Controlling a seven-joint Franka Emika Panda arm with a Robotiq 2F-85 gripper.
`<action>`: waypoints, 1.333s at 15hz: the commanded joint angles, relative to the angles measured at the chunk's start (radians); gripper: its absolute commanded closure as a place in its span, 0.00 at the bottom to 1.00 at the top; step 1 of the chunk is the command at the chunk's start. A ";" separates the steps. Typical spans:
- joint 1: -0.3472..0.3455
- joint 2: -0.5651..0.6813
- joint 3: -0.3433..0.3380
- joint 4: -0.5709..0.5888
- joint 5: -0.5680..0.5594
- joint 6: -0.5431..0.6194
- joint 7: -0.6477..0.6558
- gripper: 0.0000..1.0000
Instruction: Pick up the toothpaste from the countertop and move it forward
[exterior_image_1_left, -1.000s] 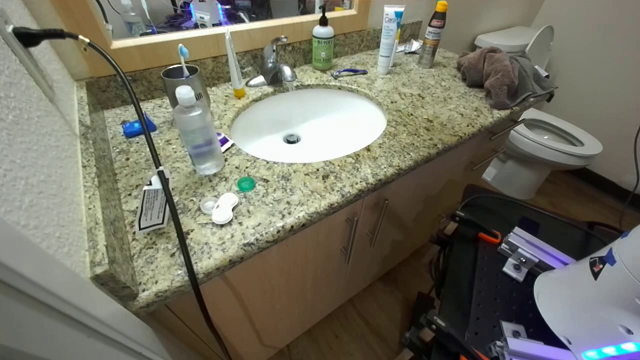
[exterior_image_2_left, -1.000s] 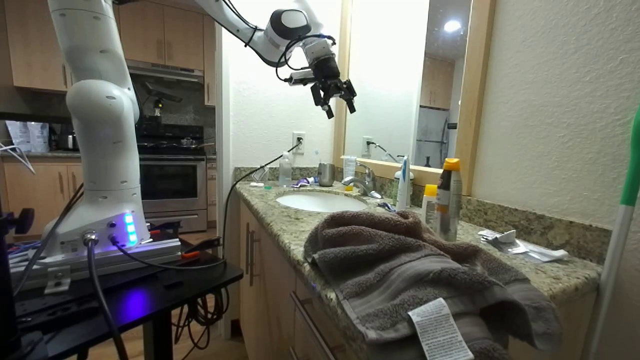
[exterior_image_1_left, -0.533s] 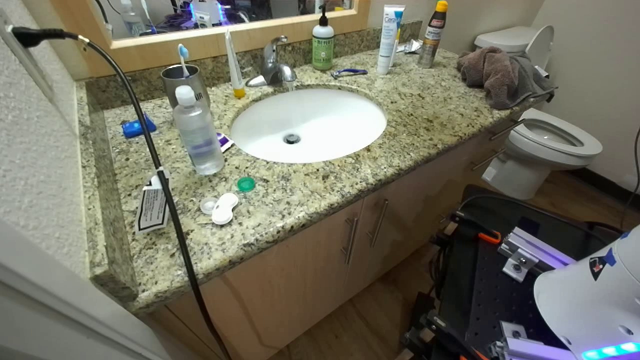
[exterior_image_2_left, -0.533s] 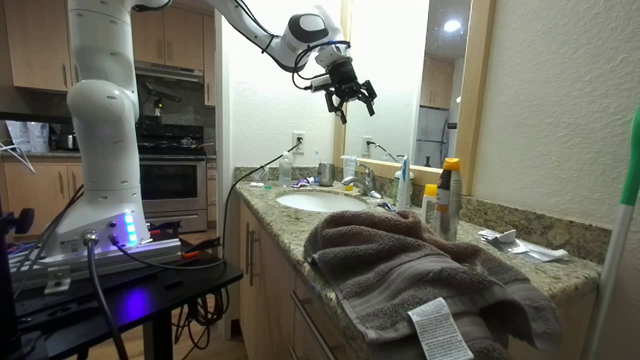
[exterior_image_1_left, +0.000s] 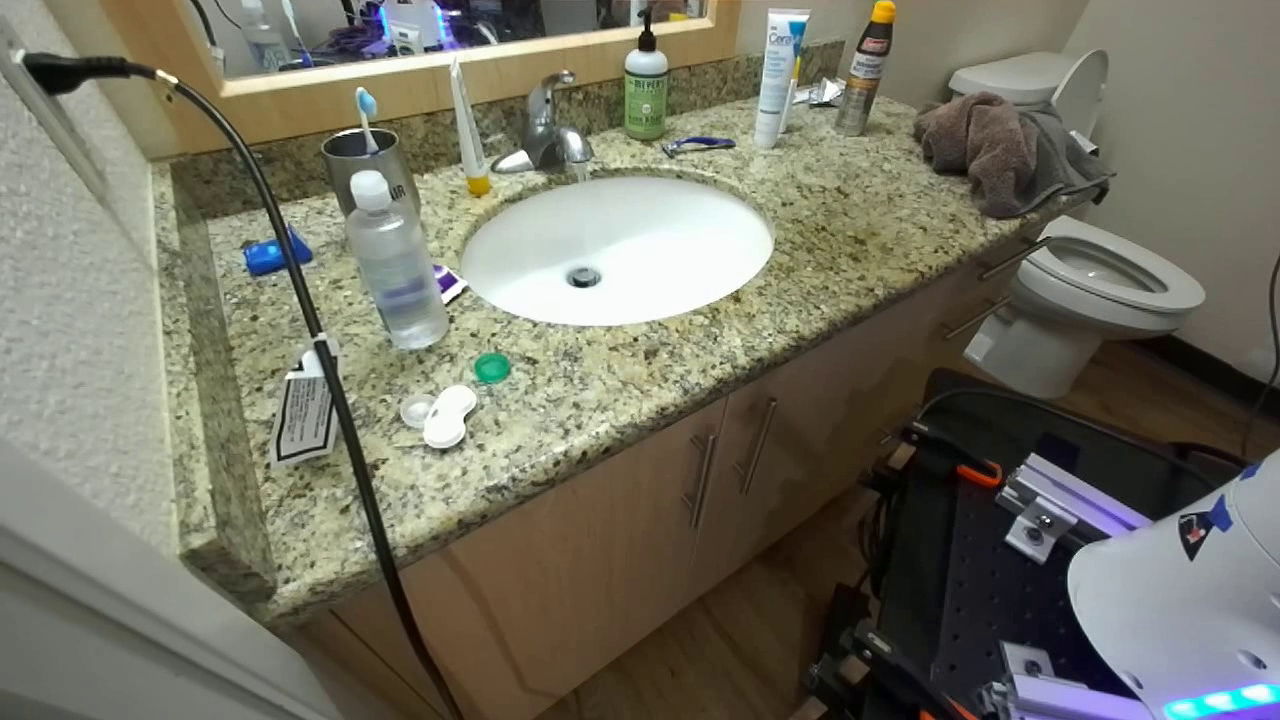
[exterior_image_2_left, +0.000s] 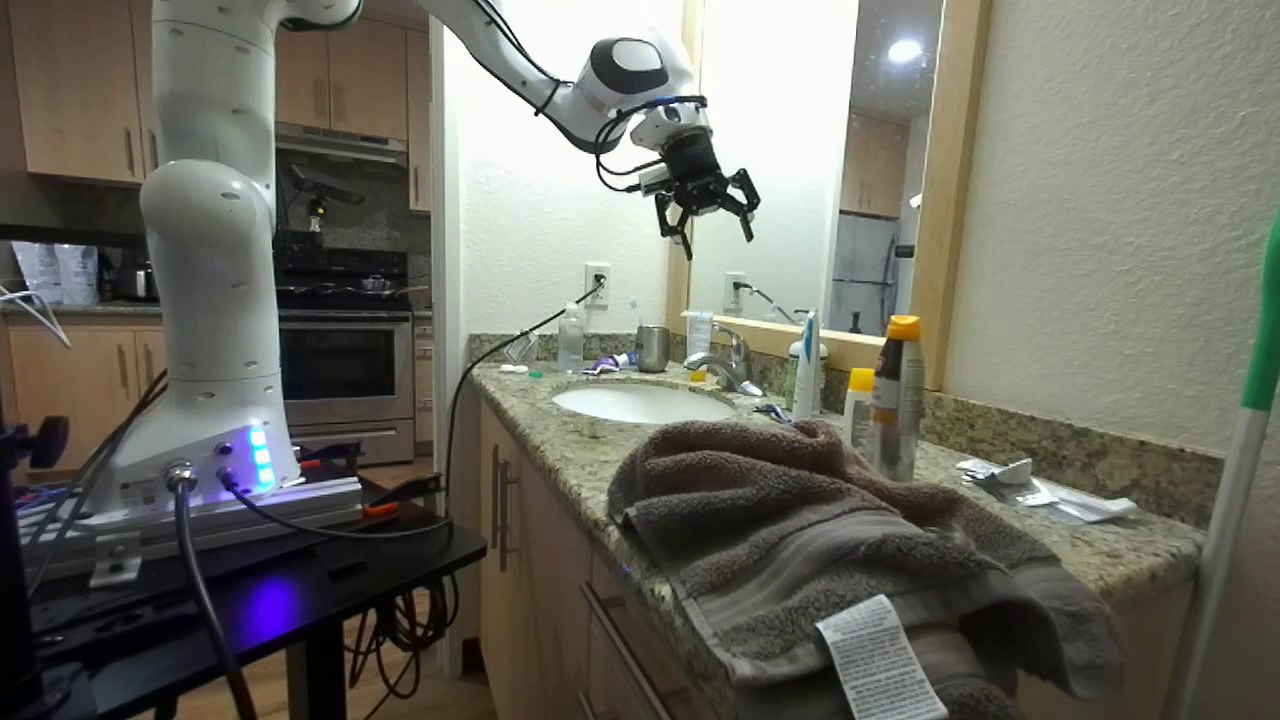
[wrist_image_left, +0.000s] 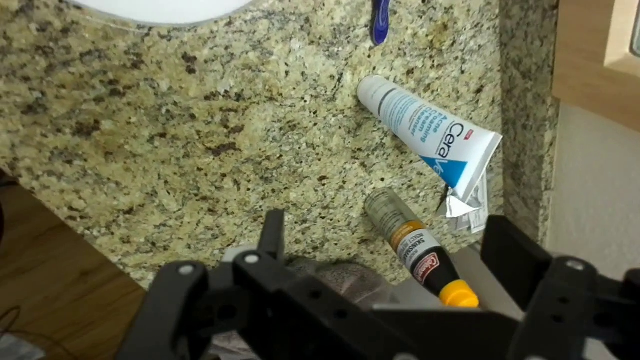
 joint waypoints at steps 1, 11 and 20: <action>0.027 0.100 -0.039 0.113 0.038 -0.059 0.164 0.00; -0.013 0.202 -0.123 0.237 0.291 -0.039 0.163 0.00; -0.085 0.456 -0.115 0.485 0.465 -0.065 0.142 0.00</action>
